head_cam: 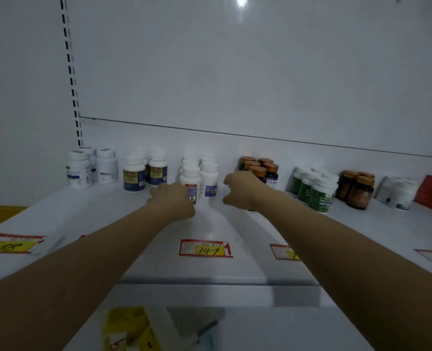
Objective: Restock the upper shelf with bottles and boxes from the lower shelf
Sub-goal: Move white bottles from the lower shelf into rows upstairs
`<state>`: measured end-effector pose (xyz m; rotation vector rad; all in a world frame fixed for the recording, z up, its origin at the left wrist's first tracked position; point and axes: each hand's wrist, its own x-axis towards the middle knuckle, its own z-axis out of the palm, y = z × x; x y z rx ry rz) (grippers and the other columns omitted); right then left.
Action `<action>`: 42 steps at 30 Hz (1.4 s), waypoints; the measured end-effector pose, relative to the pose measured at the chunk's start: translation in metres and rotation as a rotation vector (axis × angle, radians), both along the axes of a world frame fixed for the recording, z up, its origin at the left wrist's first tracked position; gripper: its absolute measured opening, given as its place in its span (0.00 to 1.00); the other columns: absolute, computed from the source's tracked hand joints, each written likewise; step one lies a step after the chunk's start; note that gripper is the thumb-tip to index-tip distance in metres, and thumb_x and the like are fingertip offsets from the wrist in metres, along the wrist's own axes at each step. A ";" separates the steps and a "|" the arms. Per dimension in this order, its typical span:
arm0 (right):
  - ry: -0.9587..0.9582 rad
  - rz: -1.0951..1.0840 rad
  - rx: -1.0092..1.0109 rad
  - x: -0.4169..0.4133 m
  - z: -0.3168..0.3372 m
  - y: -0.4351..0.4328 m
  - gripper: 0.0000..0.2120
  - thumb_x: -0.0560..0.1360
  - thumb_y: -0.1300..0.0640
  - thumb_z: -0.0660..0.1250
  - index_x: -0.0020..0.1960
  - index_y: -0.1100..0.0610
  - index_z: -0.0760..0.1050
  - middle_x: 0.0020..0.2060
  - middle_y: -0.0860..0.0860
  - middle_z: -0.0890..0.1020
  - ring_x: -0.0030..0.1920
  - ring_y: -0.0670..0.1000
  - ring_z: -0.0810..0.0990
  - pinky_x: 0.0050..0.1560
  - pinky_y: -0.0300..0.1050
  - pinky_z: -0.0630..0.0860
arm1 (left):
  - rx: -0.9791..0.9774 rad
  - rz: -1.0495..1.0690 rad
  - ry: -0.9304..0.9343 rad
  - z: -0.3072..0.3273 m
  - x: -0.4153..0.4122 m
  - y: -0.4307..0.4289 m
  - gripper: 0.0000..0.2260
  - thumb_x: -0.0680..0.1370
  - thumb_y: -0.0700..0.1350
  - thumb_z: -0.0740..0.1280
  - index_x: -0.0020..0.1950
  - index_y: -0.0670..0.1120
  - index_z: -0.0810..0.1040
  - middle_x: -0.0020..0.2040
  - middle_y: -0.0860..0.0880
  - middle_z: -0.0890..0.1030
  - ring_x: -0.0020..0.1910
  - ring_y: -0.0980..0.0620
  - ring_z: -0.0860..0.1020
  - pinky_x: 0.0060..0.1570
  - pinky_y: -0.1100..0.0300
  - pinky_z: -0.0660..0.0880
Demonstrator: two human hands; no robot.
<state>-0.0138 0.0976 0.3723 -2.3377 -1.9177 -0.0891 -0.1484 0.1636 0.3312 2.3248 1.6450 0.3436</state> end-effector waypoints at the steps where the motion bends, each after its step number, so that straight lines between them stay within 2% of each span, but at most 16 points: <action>1: -0.027 0.014 -0.022 -0.001 0.002 -0.011 0.20 0.77 0.57 0.63 0.67 0.63 0.70 0.61 0.59 0.77 0.60 0.56 0.77 0.62 0.48 0.75 | -0.009 -0.008 0.051 0.004 -0.003 -0.011 0.19 0.72 0.49 0.69 0.59 0.40 0.73 0.58 0.41 0.76 0.58 0.41 0.74 0.56 0.53 0.72; 5: -0.086 0.050 -0.068 0.004 0.011 -0.057 0.18 0.77 0.56 0.64 0.65 0.63 0.72 0.57 0.58 0.79 0.56 0.56 0.78 0.57 0.46 0.76 | 0.028 -0.046 0.114 0.018 -0.007 -0.057 0.18 0.75 0.49 0.67 0.60 0.40 0.73 0.52 0.43 0.76 0.55 0.45 0.75 0.56 0.56 0.69; 8: -0.111 0.065 -0.070 0.016 0.017 -0.103 0.18 0.77 0.55 0.63 0.64 0.63 0.73 0.59 0.58 0.78 0.58 0.57 0.76 0.57 0.46 0.74 | 0.070 -0.063 0.125 0.028 0.000 -0.105 0.21 0.76 0.51 0.66 0.63 0.40 0.71 0.61 0.42 0.76 0.60 0.44 0.74 0.60 0.55 0.69; 10: -0.138 0.070 -0.056 0.029 0.017 -0.138 0.18 0.77 0.55 0.62 0.63 0.63 0.73 0.60 0.58 0.77 0.60 0.58 0.75 0.55 0.46 0.73 | 0.083 -0.082 0.117 0.030 0.010 -0.138 0.21 0.76 0.52 0.66 0.63 0.39 0.71 0.61 0.41 0.75 0.59 0.43 0.74 0.58 0.55 0.70; 14: -0.149 0.046 -0.084 0.063 0.012 -0.212 0.21 0.78 0.54 0.62 0.68 0.61 0.69 0.65 0.58 0.74 0.64 0.58 0.72 0.64 0.49 0.71 | 0.059 -0.128 0.120 0.023 0.041 -0.209 0.20 0.76 0.50 0.66 0.62 0.38 0.72 0.56 0.41 0.75 0.55 0.43 0.74 0.53 0.55 0.69; 16: -0.138 0.013 -0.103 0.085 0.008 -0.250 0.23 0.77 0.54 0.63 0.70 0.60 0.68 0.66 0.57 0.73 0.65 0.58 0.72 0.64 0.48 0.71 | 0.062 -0.152 0.117 0.018 0.062 -0.242 0.20 0.76 0.49 0.67 0.62 0.39 0.72 0.57 0.42 0.75 0.56 0.43 0.74 0.52 0.55 0.68; 19: -0.116 -0.078 -0.142 0.121 -0.001 -0.307 0.20 0.76 0.55 0.64 0.66 0.61 0.71 0.62 0.58 0.76 0.62 0.58 0.74 0.62 0.49 0.73 | 0.067 -0.212 0.115 0.009 0.094 -0.287 0.17 0.75 0.48 0.67 0.59 0.39 0.73 0.54 0.43 0.76 0.51 0.44 0.73 0.47 0.58 0.65; 22: -0.074 -0.188 -0.159 0.155 -0.010 -0.358 0.20 0.75 0.55 0.65 0.65 0.60 0.72 0.61 0.57 0.77 0.61 0.57 0.74 0.62 0.50 0.73 | 0.027 -0.289 0.098 0.000 0.126 -0.324 0.14 0.74 0.48 0.68 0.55 0.41 0.74 0.51 0.43 0.75 0.47 0.46 0.71 0.46 0.58 0.66; 25: -0.005 -0.284 -0.172 0.183 -0.022 -0.404 0.22 0.76 0.54 0.65 0.68 0.59 0.70 0.64 0.56 0.75 0.64 0.56 0.72 0.62 0.46 0.71 | -0.043 -0.369 0.091 -0.011 0.154 -0.353 0.19 0.75 0.50 0.68 0.61 0.41 0.73 0.59 0.42 0.75 0.56 0.44 0.73 0.52 0.56 0.69; 28: 0.057 -0.392 -0.171 0.208 -0.039 -0.444 0.25 0.76 0.54 0.65 0.71 0.56 0.66 0.68 0.55 0.72 0.67 0.55 0.70 0.63 0.45 0.69 | -0.074 -0.449 0.088 -0.025 0.182 -0.373 0.24 0.76 0.51 0.67 0.67 0.41 0.69 0.66 0.42 0.72 0.64 0.44 0.71 0.58 0.57 0.69; 34: 0.128 -0.535 -0.235 0.244 -0.083 -0.490 0.25 0.77 0.55 0.65 0.72 0.58 0.65 0.68 0.56 0.72 0.66 0.56 0.71 0.62 0.45 0.70 | -0.174 -0.554 0.118 -0.068 0.233 -0.391 0.24 0.76 0.52 0.67 0.67 0.40 0.70 0.67 0.41 0.72 0.65 0.43 0.71 0.61 0.55 0.68; 42: 0.246 -0.517 -0.311 0.332 -0.163 -0.486 0.26 0.77 0.56 0.64 0.73 0.56 0.64 0.70 0.56 0.69 0.65 0.56 0.73 0.57 0.43 0.72 | -0.284 -0.536 0.175 -0.143 0.318 -0.389 0.25 0.77 0.51 0.65 0.69 0.40 0.66 0.69 0.40 0.69 0.66 0.42 0.69 0.62 0.54 0.67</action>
